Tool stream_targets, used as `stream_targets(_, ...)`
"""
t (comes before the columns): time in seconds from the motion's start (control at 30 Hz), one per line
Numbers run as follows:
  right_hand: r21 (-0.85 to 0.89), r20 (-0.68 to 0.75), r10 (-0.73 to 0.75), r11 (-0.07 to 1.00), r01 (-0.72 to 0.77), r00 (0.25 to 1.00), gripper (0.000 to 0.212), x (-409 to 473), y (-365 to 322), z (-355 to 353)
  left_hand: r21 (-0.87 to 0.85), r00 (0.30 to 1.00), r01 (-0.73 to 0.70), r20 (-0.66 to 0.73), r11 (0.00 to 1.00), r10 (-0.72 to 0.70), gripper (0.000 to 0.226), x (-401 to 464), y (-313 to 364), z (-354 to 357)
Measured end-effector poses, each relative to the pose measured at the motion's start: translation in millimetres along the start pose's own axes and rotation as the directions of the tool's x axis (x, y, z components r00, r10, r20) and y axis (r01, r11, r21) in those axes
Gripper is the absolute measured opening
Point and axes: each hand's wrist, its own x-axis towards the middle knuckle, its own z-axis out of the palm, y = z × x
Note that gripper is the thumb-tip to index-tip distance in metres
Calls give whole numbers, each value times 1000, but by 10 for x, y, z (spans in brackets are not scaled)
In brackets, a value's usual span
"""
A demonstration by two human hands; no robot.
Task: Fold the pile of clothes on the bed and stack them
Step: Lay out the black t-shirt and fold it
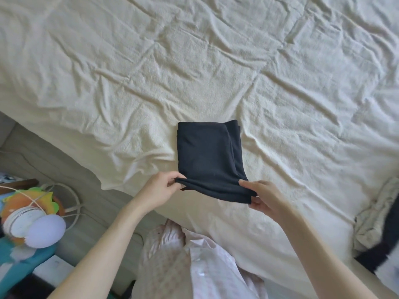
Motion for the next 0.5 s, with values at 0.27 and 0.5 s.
stream_targets(0.27,-127,-233,-451,893,433,862,35,172,-745,290,-27,925,-63,-377,998,48,20,703,384,-285)
stream_targets(0.5,-861,167,-894,73,504,415,41,363,-418,551,-266,892,-15,-439,964,-107,21,851,204,-27)
